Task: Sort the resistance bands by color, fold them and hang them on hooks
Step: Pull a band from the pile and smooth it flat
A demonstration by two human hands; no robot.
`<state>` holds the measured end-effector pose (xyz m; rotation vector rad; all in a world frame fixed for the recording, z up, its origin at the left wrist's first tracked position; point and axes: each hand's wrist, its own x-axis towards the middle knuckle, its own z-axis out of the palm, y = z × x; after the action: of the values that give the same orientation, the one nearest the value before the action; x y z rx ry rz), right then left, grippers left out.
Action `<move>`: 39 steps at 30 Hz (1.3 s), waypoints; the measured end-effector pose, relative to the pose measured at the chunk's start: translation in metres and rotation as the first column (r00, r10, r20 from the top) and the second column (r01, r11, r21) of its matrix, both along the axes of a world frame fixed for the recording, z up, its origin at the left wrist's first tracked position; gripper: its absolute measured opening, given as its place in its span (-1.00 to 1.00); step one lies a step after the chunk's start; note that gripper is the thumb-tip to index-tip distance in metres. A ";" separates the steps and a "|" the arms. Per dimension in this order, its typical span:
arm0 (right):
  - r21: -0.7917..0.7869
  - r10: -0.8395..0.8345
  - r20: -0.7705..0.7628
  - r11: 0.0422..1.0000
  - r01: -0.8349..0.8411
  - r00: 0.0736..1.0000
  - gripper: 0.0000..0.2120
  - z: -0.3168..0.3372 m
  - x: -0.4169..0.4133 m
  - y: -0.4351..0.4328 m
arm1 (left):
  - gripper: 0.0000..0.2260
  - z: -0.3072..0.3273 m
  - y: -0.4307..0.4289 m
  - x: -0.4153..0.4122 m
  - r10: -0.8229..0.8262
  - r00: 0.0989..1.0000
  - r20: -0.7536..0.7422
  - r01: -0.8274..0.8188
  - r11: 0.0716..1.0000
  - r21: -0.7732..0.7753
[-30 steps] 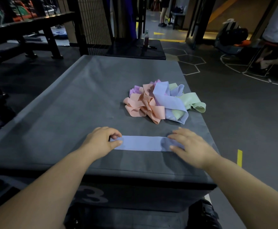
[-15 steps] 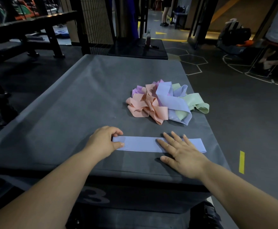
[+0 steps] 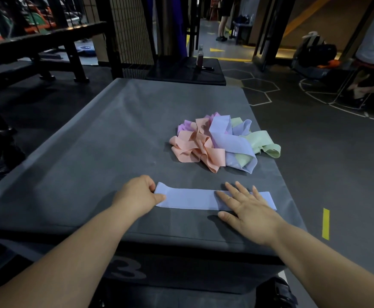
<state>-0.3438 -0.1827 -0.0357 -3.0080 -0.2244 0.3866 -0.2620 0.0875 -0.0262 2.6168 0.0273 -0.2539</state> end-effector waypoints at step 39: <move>0.545 -0.618 -0.134 0.607 0.578 0.775 -0.94 0.026 0.016 -0.078 | -0.31 -0.004 -0.109 -0.007 -0.565 0.808 0.169 0.577 0.816 -0.034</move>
<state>-0.3282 -0.2611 -0.0099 -2.3039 0.5765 0.1073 -0.2693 -0.0213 -0.0302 2.4841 -0.8231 -0.2514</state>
